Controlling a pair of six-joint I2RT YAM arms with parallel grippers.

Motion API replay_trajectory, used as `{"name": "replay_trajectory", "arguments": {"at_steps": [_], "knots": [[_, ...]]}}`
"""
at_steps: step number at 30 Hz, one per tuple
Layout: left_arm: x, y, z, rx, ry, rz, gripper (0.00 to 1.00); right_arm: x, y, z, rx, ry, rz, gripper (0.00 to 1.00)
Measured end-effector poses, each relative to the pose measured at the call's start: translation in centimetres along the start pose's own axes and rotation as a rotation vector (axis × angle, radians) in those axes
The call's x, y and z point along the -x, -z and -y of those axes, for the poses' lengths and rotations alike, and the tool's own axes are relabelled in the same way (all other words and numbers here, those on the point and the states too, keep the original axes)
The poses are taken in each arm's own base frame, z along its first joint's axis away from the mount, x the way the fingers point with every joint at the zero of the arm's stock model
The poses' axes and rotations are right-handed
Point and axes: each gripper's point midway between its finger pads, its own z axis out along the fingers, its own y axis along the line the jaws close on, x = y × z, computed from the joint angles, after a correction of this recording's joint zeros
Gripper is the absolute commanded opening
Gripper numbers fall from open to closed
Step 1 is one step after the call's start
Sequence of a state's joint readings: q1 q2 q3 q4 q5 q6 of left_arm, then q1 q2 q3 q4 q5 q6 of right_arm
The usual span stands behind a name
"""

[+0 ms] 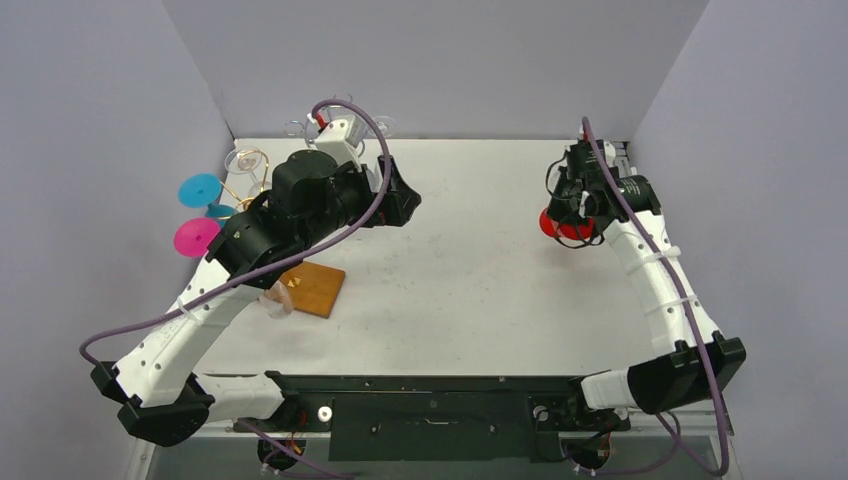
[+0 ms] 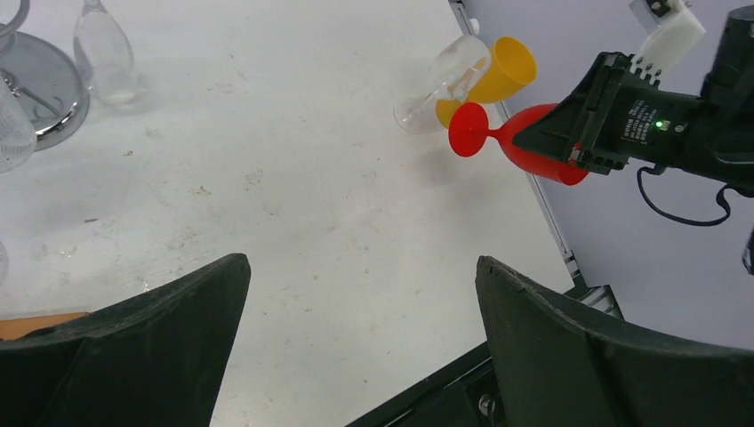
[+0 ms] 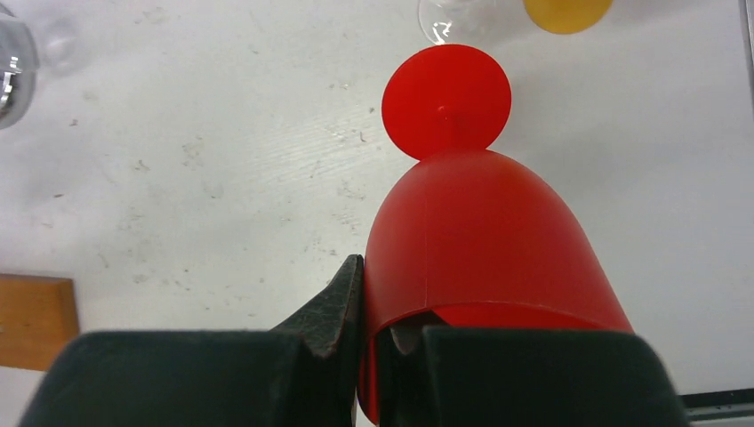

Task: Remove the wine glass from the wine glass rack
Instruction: Place the wine glass at the center of the board.

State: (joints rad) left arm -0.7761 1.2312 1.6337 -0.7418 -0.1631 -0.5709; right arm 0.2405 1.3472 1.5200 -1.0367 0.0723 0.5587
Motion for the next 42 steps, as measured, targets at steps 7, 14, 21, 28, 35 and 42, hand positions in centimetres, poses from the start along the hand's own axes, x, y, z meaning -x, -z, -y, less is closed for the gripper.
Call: {"name": "replay_trajectory", "arguments": {"at_steps": [7,14,21,28,35,42], "knots": [[1.1,1.2,-0.3,0.007,-0.037,0.03,0.96,-1.9,-3.8,1.6,-0.092,0.037,-0.119,0.0],[1.6,1.3,-1.0,0.023,-0.046,0.043,0.96,-3.5,-6.0,2.7,-0.125,0.053,-0.203,0.0],[1.9,1.4,-1.3,0.032,-0.041,0.052,0.96,-4.6,-8.0,2.6,-0.12,0.066,-0.275,0.0],[2.2,1.4,-1.7,0.04,-0.036,0.057,0.96,-5.5,-10.2,2.8,-0.122,0.059,-0.336,0.0],[2.4,1.4,-2.1,0.046,-0.031,0.06,0.96,-5.7,-11.3,3.0,-0.113,0.048,-0.356,0.13],[2.4,1.3,-2.1,0.042,-0.03,0.055,0.96,-5.7,-11.5,2.8,-0.102,0.052,-0.356,0.28]]}}
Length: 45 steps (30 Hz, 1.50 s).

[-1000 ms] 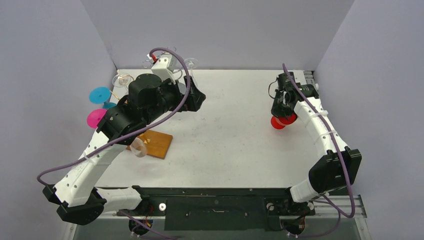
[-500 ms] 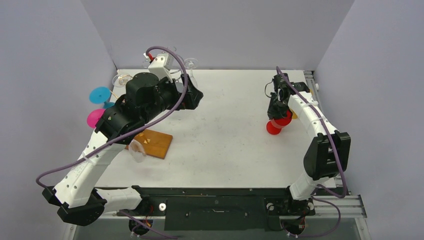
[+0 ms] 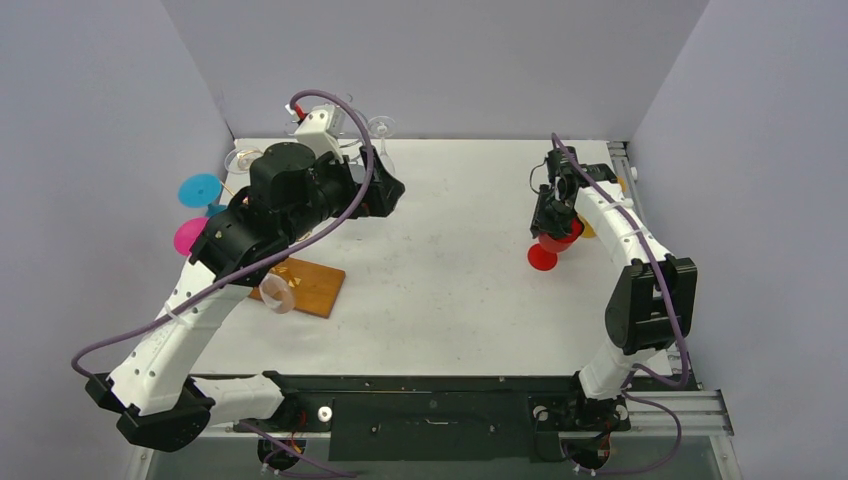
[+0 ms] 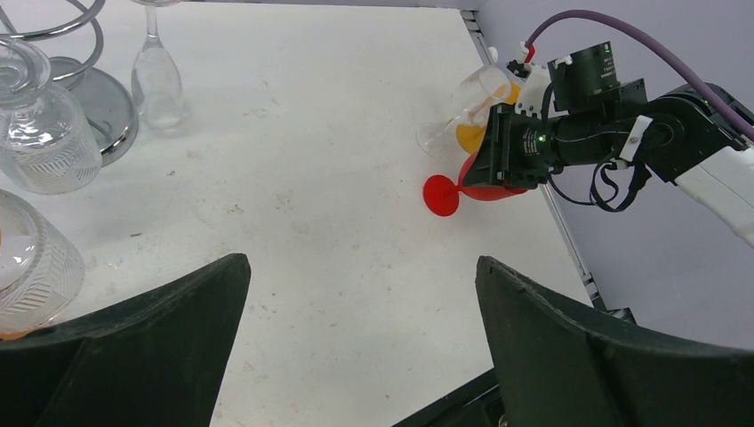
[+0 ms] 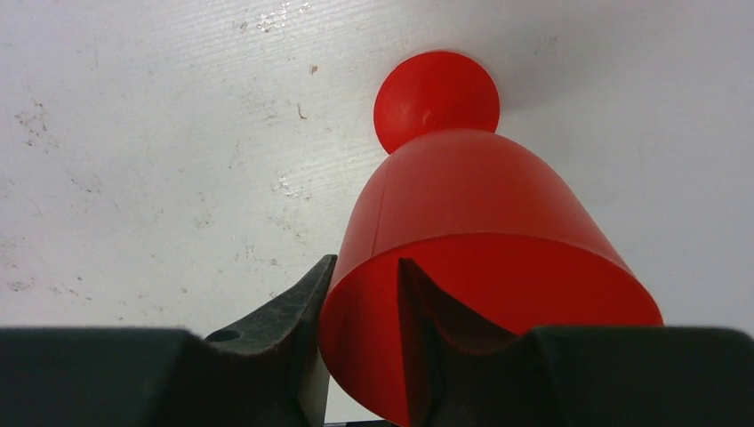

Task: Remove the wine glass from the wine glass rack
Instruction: Place the wine glass at the center of the board.

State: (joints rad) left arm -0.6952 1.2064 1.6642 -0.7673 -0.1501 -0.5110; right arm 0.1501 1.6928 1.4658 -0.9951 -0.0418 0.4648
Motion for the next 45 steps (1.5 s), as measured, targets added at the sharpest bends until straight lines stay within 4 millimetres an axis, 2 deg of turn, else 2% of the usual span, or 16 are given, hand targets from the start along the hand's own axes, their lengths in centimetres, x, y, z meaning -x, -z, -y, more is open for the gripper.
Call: {"name": "replay_trajectory", "arguments": {"at_steps": [8,15,21,27,31,35,39,45], "knots": [[0.2,-0.3,0.2,-0.006,0.001,-0.002,0.96,0.8,0.6,-0.3,0.01,-0.003,0.023,0.36],[0.0,-0.3,0.4,-0.017,0.0,-0.011,0.96,2.1,2.5,-0.7,0.032,-0.016,0.086,0.41],[0.1,-0.3,0.5,-0.02,-0.003,-0.011,0.96,2.7,4.9,-0.6,0.048,-0.028,0.151,0.43],[0.3,0.0,0.5,-0.023,-0.007,-0.005,0.96,3.1,7.1,-0.3,0.051,-0.037,0.204,0.52],[0.5,0.8,0.1,-0.008,-0.016,0.001,0.96,3.4,9.6,-0.3,0.075,-0.049,0.264,0.62],[1.4,2.4,-0.6,0.031,-0.023,0.022,0.96,3.4,12.5,-0.7,0.119,-0.06,0.336,0.69],[2.9,4.8,-1.5,0.084,-0.024,0.066,0.96,2.7,15.5,-3.3,0.217,-0.038,0.405,0.7],[4.4,9.1,-4.0,0.188,-0.026,0.138,0.97,0.7,18.8,-10.4,0.443,0.019,0.457,0.7]]}}
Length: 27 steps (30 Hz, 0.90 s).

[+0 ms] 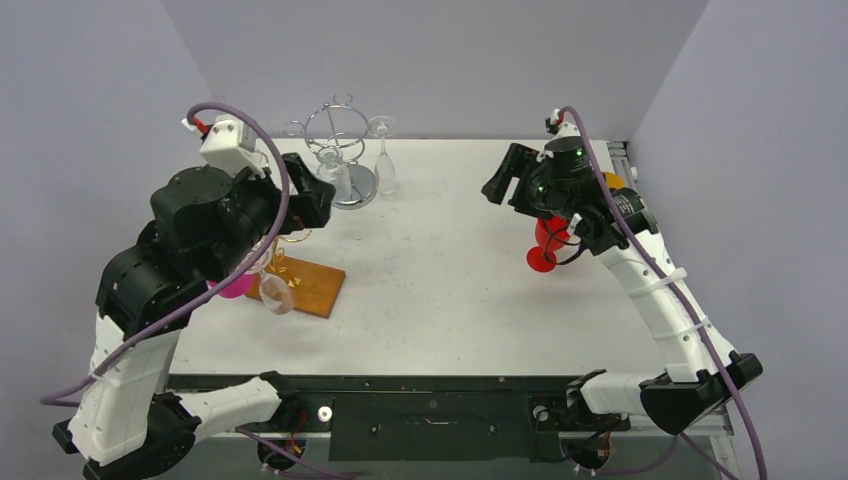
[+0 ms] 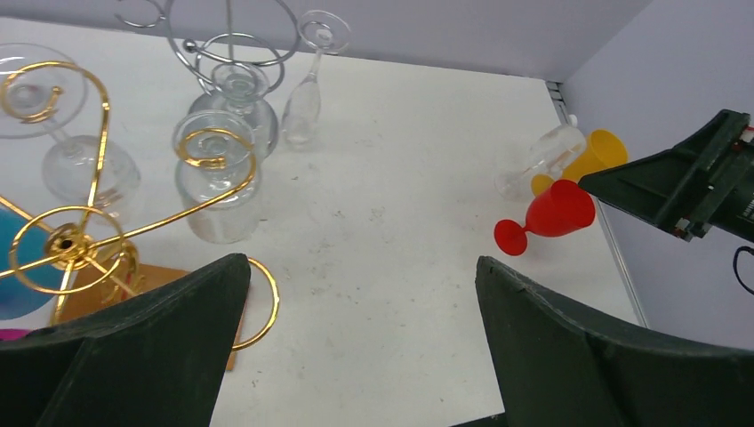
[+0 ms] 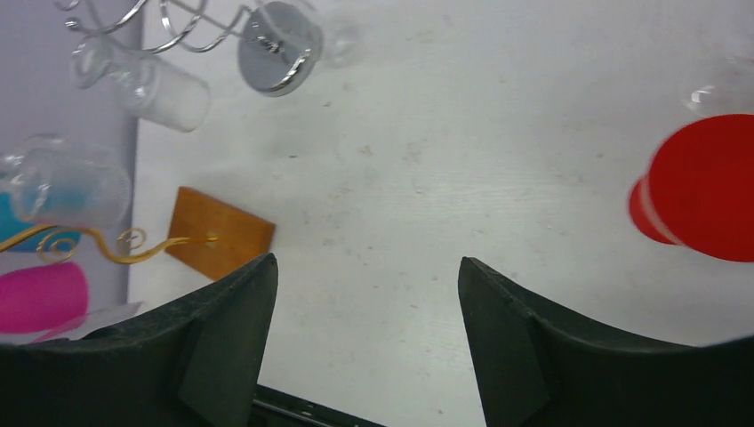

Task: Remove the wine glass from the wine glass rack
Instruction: Place the wine glass at the center of the board, then pick up the wine glass from the wine rack.

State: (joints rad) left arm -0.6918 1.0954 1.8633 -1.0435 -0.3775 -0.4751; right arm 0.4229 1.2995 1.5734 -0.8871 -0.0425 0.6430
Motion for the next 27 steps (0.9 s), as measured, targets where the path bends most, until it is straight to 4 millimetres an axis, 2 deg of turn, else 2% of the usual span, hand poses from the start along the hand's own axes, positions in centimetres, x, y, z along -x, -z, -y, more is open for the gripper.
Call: {"name": "replay_trajectory", "arguments": {"at_steps": [5,9,11,15,19,23,27], "knots": [[-0.1,2.1,-3.0,0.109,-0.017,0.01,0.99,-1.7,0.2,-6.9,0.2,-0.022,0.003,0.68],[-0.5,3.4,-5.3,0.201,-0.027,0.006,1.0,-3.4,1.5,-13.0,0.377,-0.044,-0.011,0.68],[-0.9,4.1,-6.5,0.246,-0.029,0.0,0.96,-4.1,2.4,-15.5,0.451,-0.056,-0.019,0.68],[-1.6,5.8,-8.5,0.32,-0.013,-0.007,0.9,-5.8,3.1,-19.1,0.549,-0.075,-0.049,0.68],[-2.4,7.8,-10.1,0.364,0.036,-0.011,0.86,-6.8,2.4,-20.5,0.573,-0.088,-0.073,0.68],[-3.5,9.3,-11.4,0.4,0.096,-0.019,0.81,-7.2,1.5,-20.4,0.565,-0.091,-0.078,0.68],[-4.9,9.8,-12.1,0.418,0.147,-0.034,0.78,-7.4,0.7,-19.9,0.558,-0.094,-0.087,0.68]]}}
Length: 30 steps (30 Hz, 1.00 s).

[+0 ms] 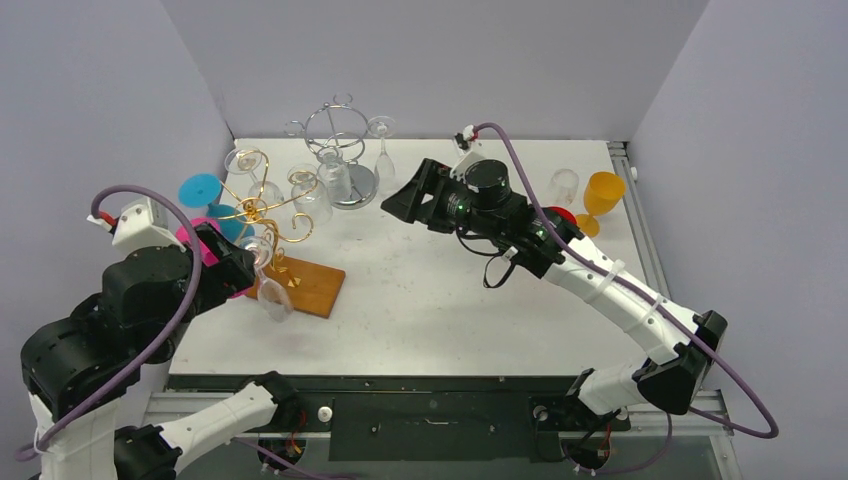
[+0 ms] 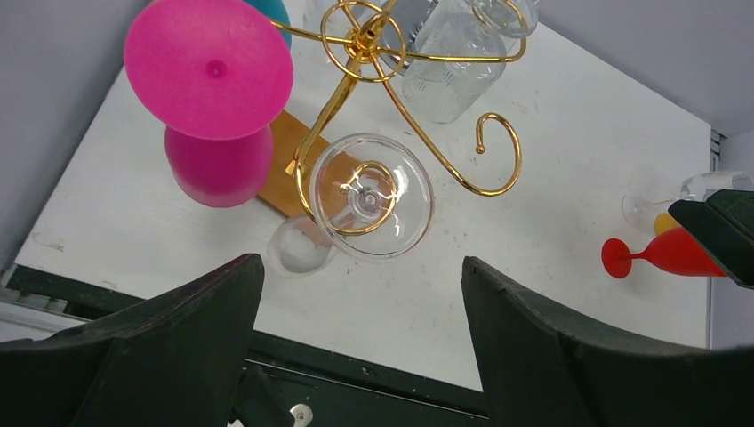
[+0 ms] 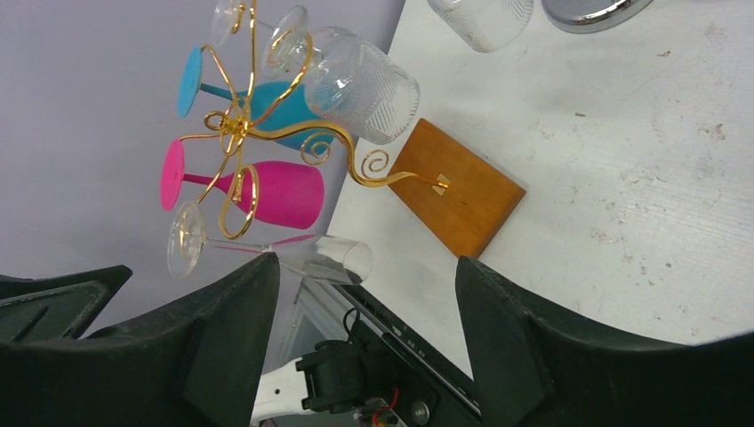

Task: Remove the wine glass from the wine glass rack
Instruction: Pick up the wine glass from the wine rack.

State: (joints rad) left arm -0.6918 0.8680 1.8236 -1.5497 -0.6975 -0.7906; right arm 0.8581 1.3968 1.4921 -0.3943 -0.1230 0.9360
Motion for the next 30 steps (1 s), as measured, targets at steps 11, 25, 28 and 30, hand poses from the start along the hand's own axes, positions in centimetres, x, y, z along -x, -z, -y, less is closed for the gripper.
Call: {"name": "replay_trajectory", "arguments": {"at_steps": [11,25,28,30], "knots": [[-3.2,-1.6,0.0,0.068,0.09,-0.084,0.65,0.9,-0.8,5.9,-0.078,-0.046,-0.021,0.67],[-3.7,-2.7,-0.4,0.136,0.128,-0.066,0.59,1.1,0.5,5.3,-0.01,-0.057,-0.02,0.65],[-3.5,-2.9,-0.4,0.144,0.122,-0.058,0.59,0.3,0.3,4.0,0.031,-0.073,-0.03,0.63],[-3.3,-2.9,-0.4,0.149,0.118,-0.051,0.59,-0.7,0.2,2.4,0.075,-0.089,-0.044,0.62]]}}
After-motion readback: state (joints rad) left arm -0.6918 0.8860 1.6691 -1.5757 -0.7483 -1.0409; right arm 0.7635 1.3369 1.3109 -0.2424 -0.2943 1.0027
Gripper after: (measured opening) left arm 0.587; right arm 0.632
